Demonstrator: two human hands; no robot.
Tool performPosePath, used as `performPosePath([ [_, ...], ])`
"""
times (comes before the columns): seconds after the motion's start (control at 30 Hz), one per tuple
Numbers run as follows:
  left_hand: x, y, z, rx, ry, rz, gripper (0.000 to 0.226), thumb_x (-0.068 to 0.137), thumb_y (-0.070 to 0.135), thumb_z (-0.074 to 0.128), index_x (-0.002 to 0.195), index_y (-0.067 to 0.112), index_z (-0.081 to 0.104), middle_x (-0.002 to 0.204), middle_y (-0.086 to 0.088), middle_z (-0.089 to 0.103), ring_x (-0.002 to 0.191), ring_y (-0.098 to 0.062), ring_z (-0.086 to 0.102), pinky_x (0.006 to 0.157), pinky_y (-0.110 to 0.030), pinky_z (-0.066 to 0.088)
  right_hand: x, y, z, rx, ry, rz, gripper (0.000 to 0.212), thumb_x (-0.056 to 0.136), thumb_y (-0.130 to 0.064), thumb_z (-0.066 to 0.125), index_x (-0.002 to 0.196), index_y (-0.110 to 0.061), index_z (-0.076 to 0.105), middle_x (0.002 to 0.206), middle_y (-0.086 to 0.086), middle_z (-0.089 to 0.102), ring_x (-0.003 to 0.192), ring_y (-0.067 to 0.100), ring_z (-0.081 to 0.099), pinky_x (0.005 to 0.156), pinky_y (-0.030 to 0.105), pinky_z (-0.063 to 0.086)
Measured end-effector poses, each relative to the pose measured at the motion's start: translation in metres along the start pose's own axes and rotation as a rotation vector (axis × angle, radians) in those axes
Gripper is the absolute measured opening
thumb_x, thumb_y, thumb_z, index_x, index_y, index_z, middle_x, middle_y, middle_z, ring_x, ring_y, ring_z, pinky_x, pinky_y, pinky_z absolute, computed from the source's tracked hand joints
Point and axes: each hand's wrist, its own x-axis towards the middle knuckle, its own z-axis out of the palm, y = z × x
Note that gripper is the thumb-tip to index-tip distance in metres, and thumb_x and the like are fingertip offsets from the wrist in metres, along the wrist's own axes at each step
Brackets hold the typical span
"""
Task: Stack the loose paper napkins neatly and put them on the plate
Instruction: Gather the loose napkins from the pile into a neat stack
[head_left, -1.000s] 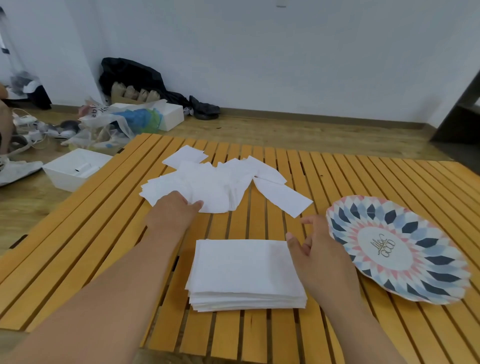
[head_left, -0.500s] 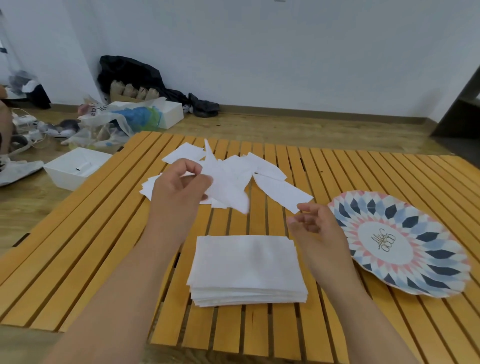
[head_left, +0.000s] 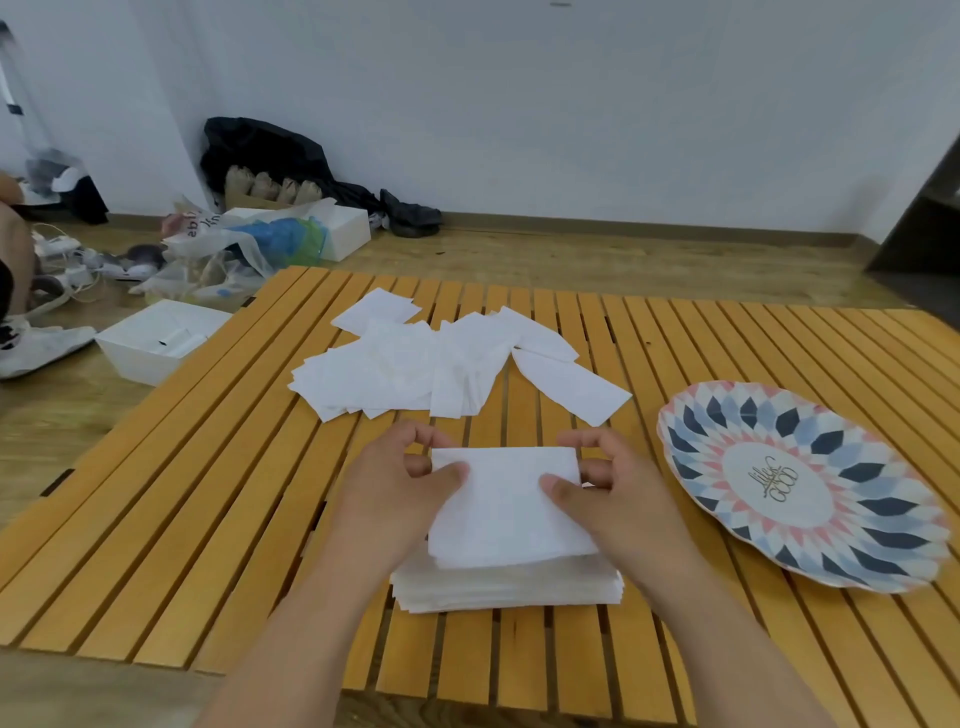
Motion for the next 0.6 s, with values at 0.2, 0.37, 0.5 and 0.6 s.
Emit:
performPosePath([
  [0.2, 0.015, -0.014, -0.004, 0.574, 0.09, 0.082, 0.023, 0.085, 0.039, 0.064, 0.103, 0.035, 0.049, 0.075, 0.012, 0.057, 0.073, -0.006, 0.058, 0.057, -0.026, 0.044, -0.002, 0.012, 0.013, -0.546, 0.054, -0.168, 0.035, 0.091, -0.031, 0.058, 0.122, -0.034, 0.042, 0.072, -0.009, 0.051, 0.066, 0.005, 0.054, 0.053, 0.016, 0.038],
  [0.37, 0.067, -0.007, -0.011, 0.584, 0.203, 0.129, 0.019, 0.087, 0.035, 0.062, 0.104, 0.028, 0.058, 0.095, 0.009, 0.06, 0.084, -0.013, 0.058, 0.065, -0.028, 0.043, -0.005, 0.012, 0.018, -0.705, 0.092, -0.243, 0.043, 0.092, -0.038, 0.051, 0.131, -0.034, 0.033, 0.09, -0.017, 0.046, 0.075, 0.004, 0.051, 0.052, 0.016, 0.034],
  [0.5, 0.113, -0.01, 0.003, 0.726, 0.162, 0.231, 0.025, 0.085, 0.039, 0.064, 0.107, 0.028, 0.06, 0.108, 0.004, 0.06, 0.095, -0.015, 0.058, 0.073, -0.032, 0.047, -0.003, 0.013, 0.012, -0.702, 0.14, -0.228, 0.045, 0.089, -0.043, 0.055, 0.129, -0.034, 0.037, 0.122, -0.016, 0.032, 0.104, 0.003, 0.043, 0.064, 0.016, 0.04],
  [0.6, 0.131, -0.011, 0.014, 0.886, 0.099, 0.316, 0.03, 0.081, 0.049, 0.066, 0.106, 0.033, 0.064, 0.113, 0.006, 0.059, 0.101, -0.016, 0.059, 0.076, -0.03, 0.046, -0.001, 0.013, 0.01, -0.671, 0.19, -0.272, 0.044, 0.087, -0.045, 0.056, 0.126, -0.033, 0.041, 0.116, -0.017, 0.028, 0.104, 0.003, 0.042, 0.068, 0.017, 0.041],
])
